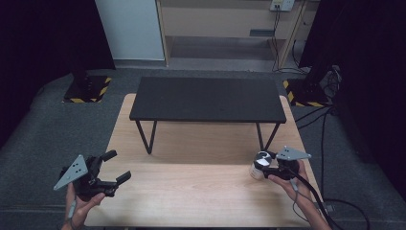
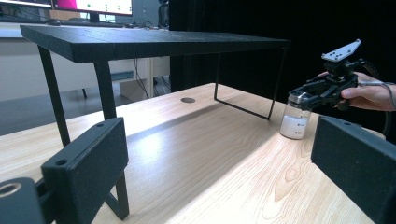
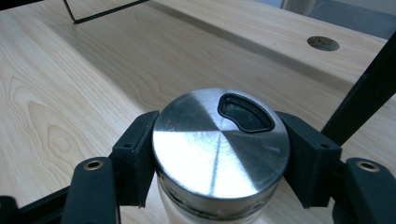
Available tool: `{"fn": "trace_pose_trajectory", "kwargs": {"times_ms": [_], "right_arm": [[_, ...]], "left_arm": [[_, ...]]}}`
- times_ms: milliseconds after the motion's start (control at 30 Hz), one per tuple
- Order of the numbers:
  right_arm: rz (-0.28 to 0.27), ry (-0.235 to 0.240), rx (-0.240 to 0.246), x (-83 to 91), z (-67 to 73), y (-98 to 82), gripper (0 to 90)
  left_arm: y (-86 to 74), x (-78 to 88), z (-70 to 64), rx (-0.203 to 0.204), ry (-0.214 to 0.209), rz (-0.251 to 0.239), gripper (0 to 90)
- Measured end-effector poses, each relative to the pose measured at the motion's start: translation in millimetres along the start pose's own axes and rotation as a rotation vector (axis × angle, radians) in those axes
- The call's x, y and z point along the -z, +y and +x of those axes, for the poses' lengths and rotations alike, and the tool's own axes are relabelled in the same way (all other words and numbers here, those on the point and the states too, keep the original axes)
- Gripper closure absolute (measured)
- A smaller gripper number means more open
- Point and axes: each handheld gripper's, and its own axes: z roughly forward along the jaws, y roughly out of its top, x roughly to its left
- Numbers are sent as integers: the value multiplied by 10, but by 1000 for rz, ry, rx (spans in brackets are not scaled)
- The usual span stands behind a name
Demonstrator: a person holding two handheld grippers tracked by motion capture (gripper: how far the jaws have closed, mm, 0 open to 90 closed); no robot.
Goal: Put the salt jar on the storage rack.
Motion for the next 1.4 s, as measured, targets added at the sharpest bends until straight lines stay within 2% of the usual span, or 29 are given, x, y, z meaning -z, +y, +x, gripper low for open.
{"fn": "trace_pose_trajectory", "kwargs": {"times_ms": [100, 267, 400, 567, 800, 967, 1067, 1267, 1400], "right_arm": [[-17, -1, -3, 42, 56, 41, 344], [-52, 1, 6, 169, 197, 283, 344], [-99, 16, -17, 282, 311, 562, 344], [-128, 19, -29, 382, 449, 940, 345], [-163, 1, -28, 461, 513, 1439, 345], [-152, -43, -36, 481, 517, 1804, 345], [-148, -89, -51, 450, 475, 2002, 344], [-137, -196, -67, 350, 350, 2224, 344], [-119, -252, -88, 254, 237, 2297, 344]], "left_arm": [[-1, 0, 3, 1, 0, -1, 28], [1, -2, 1, 1, -2, -2, 28], [3, 2, -2, 0, -2, -4, 28], [4, 2, 0, 0, -4, -3, 28], [4, 4, 7, 3, -5, -3, 28], [6, 3, 6, 2, -7, -4, 28], [5, 4, 7, 2, -8, -4, 28], [7, -1, 12, -1, -10, 0, 28], [8, -3, 14, -2, -10, 2, 28]]}}
